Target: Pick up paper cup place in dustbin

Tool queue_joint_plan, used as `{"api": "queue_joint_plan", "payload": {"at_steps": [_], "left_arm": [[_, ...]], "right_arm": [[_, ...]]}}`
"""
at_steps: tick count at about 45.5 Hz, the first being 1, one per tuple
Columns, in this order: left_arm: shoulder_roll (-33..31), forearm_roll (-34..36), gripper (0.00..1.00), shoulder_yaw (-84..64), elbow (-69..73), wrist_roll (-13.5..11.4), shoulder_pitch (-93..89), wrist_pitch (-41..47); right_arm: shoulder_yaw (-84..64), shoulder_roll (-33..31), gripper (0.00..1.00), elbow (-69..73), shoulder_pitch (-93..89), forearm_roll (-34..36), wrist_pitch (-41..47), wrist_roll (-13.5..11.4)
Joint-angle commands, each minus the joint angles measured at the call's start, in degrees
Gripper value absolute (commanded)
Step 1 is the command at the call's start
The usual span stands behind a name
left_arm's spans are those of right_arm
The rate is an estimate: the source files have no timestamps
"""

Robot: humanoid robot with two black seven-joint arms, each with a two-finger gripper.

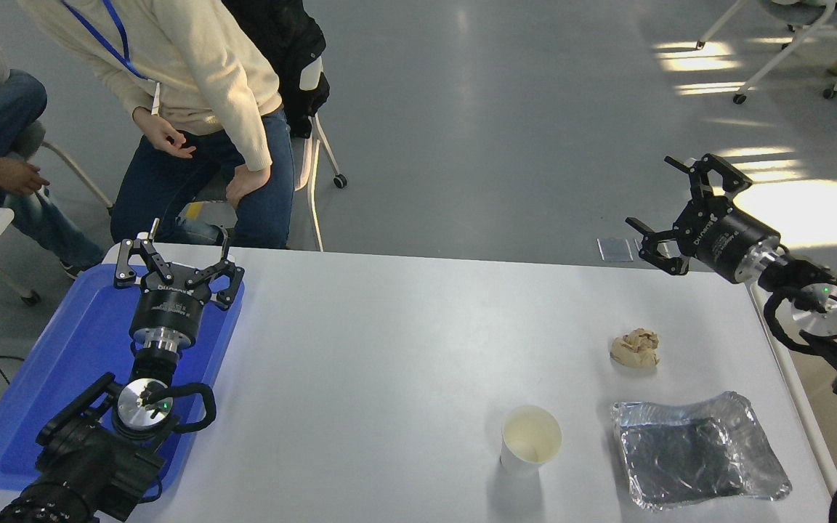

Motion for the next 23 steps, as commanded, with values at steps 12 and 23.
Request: {"api": "queue_joint_plan", "payload": {"at_steps": [12, 23], "left_arm": [[0.02, 0.09, 1.00, 0.09, -0.06, 0.18, -0.16, -0.10], [-0.06, 0.09, 1.00, 0.09, -0.06, 0.35, -0.16, -0.10]], "right_arm": [[-35.70, -0.84, 1.00, 1.06, 19.67, -0.16, 0.19, 0.04], [-50.57, 1.45, 1.00, 3.52, 28.64, -1.30, 0.28, 0.04]]}}
